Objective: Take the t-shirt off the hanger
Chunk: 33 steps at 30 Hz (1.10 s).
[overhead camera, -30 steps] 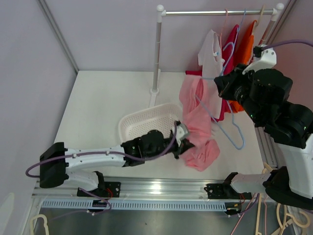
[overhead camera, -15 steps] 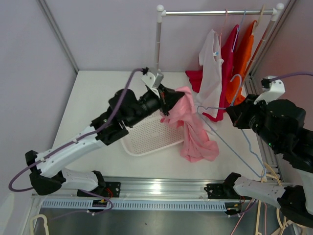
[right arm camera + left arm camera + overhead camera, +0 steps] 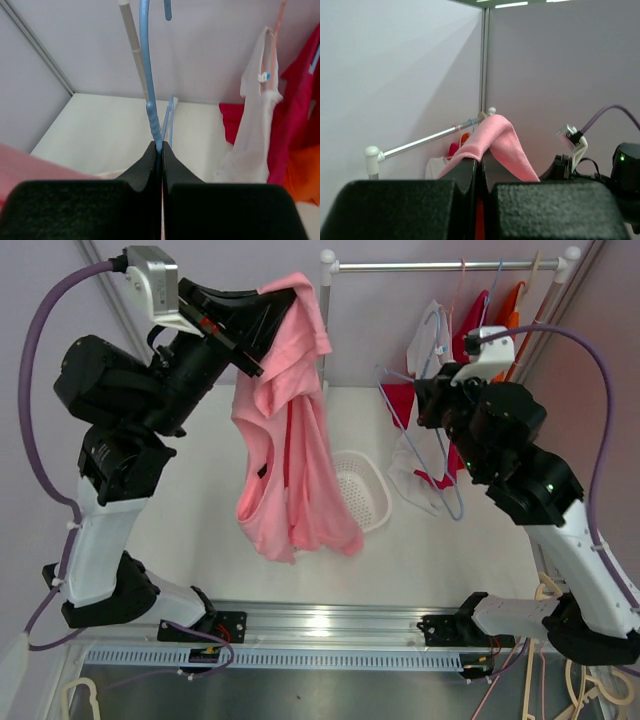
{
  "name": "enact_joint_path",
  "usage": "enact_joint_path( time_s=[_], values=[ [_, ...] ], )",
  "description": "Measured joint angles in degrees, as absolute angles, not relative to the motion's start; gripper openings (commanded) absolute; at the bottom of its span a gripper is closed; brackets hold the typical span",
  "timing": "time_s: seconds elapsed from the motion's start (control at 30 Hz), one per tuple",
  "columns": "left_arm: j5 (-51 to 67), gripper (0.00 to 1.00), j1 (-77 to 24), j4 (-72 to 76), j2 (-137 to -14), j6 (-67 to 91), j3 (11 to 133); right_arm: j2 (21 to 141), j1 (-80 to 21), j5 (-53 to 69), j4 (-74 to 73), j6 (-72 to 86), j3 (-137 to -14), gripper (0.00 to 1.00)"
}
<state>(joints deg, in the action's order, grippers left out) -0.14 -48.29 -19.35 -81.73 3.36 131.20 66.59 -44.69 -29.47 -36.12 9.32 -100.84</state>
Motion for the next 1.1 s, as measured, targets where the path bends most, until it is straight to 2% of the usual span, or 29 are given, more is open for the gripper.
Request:
enact_joint_path(
  time_s=[0.1, 0.27, 0.37, 0.53, 0.7, 0.8, 0.83, 0.97, 1.1],
  values=[
    [1.87, 0.01, -46.17, -19.2, -81.49, 3.64, 127.13, 70.46, -43.0, -26.92, -31.0, 7.03, -101.16, 0.0],
    [3.75, 0.01, -44.73, -12.78, -75.77, 5.23, 98.96, 76.86, -36.42, -20.78, -24.75, 5.21, -102.74, 0.0],
    [5.08, 0.01, -42.11, -13.98, -79.46, 6.63, 94.54, 81.97, -32.62, -17.37, -21.78, 4.82, -105.49, 0.0],
    [7.01, 0.01, -35.86, -14.37, -81.47, 8.58, 95.04, 92.03, -29.71, -12.75, -18.35, 3.36, -112.12, 0.0],
    [7.29, 0.01, -32.95, -17.1, -83.5, 8.56, 109.58, 98.76, -28.4, -9.58, -16.73, 2.81, -115.61, 0.0],
    [7.33, 0.01, -32.93, -14.7, -80.25, 9.69, 109.45, 101.51, -27.07, -8.1, -16.25, 2.92, -117.67, 0.0],
    [7.4, 0.01, -32.93, -12.88, -77.87, 10.98, 105.82, 102.52, -26.63, -7.7, -15.77, 2.9, -118.69, 0.0],
    [4.45, 0.01, -36.23, -4.08, -65.14, 16.84, 76.53, 105.69, -25.19, -6.85, -12.58, 2.7, -120.99, 0.0],
    [0.99, 0.01, -41.19, -1.41, -65.52, 20.73, 57.78, 107.11, -24.91, -6.57, -10.22, 2.39, -121.21, 0.0]
  ],
)
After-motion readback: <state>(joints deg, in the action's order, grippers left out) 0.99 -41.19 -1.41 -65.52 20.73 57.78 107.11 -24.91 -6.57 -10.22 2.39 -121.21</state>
